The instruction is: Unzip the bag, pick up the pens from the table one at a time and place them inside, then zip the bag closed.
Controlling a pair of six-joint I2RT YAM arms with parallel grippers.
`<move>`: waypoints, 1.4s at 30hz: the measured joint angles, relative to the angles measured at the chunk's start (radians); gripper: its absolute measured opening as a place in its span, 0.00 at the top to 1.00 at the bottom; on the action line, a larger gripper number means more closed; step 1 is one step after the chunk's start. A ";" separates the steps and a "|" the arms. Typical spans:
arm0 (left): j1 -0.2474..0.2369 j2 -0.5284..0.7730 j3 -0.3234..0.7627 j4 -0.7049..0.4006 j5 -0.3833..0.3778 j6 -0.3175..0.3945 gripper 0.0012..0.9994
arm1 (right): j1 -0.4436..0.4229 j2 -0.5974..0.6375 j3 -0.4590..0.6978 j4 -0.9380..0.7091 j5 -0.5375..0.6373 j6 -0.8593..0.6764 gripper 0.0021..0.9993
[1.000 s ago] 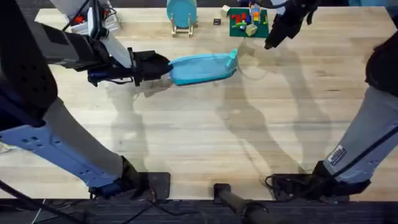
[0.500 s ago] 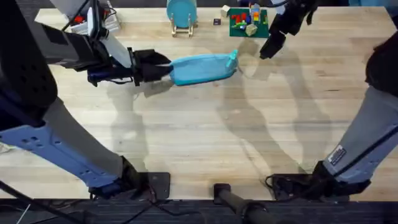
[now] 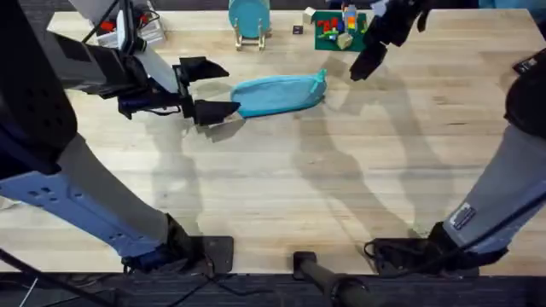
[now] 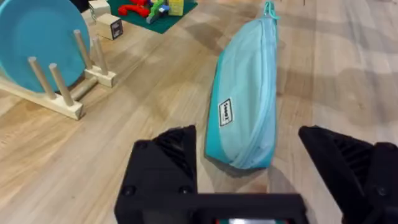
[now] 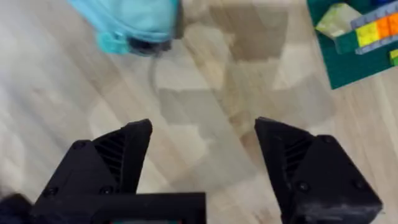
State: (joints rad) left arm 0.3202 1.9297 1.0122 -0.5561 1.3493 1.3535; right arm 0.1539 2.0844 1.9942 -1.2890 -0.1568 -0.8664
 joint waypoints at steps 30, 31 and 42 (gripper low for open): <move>0.059 -0.456 0.100 -0.500 -0.273 -0.072 0.00 | 0.239 -0.272 0.008 -0.246 0.049 0.577 0.00; 0.059 -0.486 0.101 -0.502 -0.289 -0.101 0.00 | 0.239 -0.279 0.008 -0.262 0.049 0.600 0.00; 0.059 -0.768 0.101 -0.507 -0.523 -0.583 0.00 | 0.241 -0.301 0.013 -0.328 0.049 0.737 0.00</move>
State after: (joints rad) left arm 0.3794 1.1617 1.1137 -1.0634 0.8264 0.7709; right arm 0.3946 1.7836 2.0071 -1.6169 -0.1081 -0.1294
